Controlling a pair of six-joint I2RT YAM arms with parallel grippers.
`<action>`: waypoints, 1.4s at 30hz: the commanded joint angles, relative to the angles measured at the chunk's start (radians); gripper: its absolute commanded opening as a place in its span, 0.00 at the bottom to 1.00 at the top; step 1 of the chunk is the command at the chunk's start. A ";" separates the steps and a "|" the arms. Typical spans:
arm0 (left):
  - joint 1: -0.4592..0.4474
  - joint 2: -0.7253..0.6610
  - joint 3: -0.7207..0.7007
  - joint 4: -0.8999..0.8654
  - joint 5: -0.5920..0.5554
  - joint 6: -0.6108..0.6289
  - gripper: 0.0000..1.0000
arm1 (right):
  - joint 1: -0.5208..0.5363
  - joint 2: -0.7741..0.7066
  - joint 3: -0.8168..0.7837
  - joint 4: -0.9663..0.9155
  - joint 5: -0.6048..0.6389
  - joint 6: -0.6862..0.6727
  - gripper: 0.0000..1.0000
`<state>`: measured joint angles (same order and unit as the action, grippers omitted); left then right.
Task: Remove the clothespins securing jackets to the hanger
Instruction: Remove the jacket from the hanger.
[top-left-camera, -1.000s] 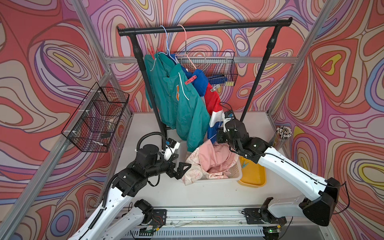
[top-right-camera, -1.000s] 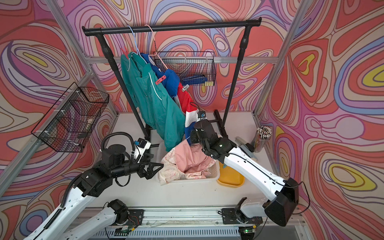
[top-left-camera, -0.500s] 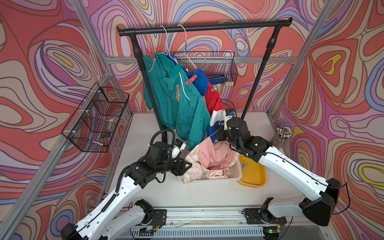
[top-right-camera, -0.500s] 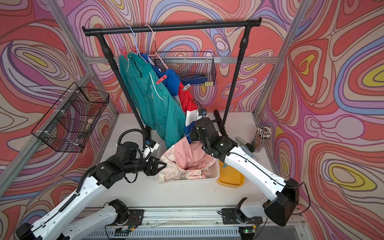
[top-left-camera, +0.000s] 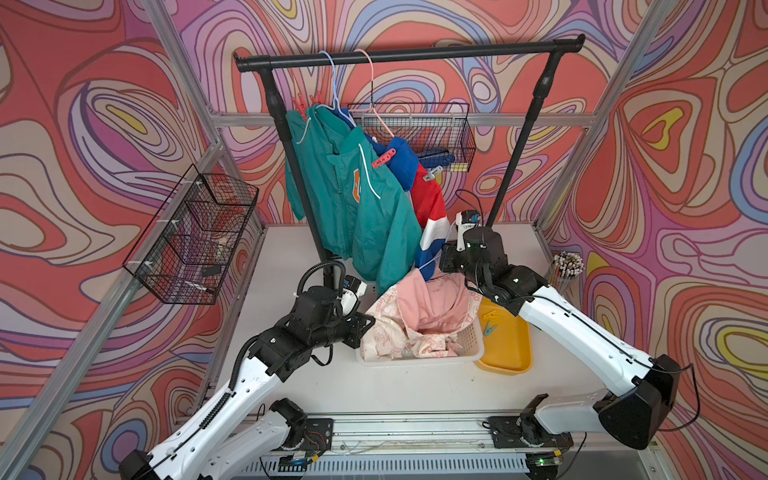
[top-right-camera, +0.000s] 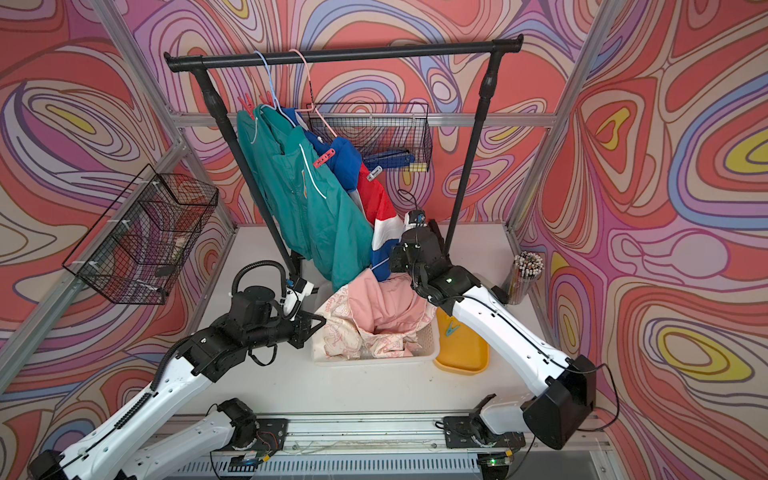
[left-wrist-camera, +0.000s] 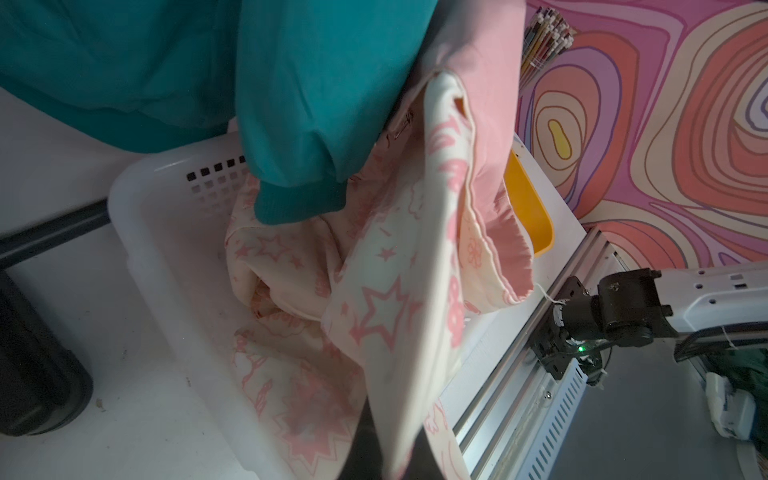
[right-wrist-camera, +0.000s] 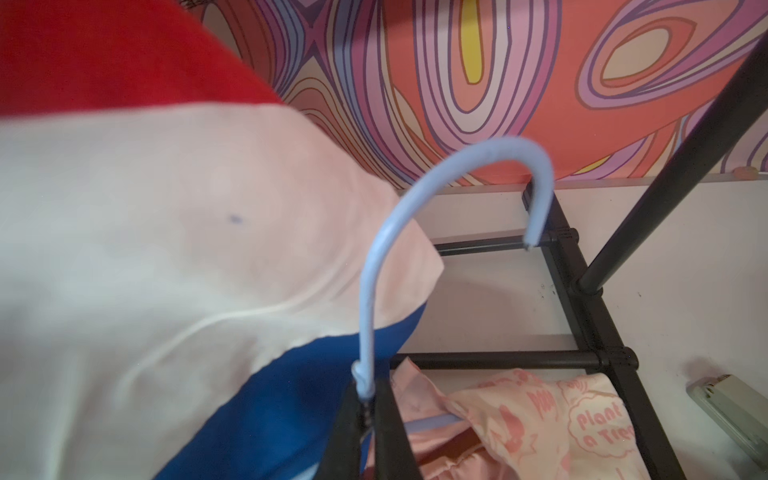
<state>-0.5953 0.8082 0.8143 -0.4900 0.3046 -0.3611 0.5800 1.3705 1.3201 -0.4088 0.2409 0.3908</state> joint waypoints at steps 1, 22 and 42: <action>-0.002 -0.065 -0.041 0.013 -0.104 -0.068 0.00 | -0.054 0.015 -0.005 0.054 0.013 0.005 0.00; -0.004 -0.312 -0.188 0.022 -0.380 -0.173 0.00 | -0.252 0.103 -0.004 0.068 -0.034 0.046 0.00; -0.005 -0.069 0.043 0.059 -0.115 0.053 0.00 | -0.044 -0.014 0.105 0.080 -0.069 -0.097 0.00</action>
<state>-0.6071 0.7185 0.7990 -0.4068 0.1574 -0.3695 0.4961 1.4017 1.3701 -0.3580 0.0799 0.3702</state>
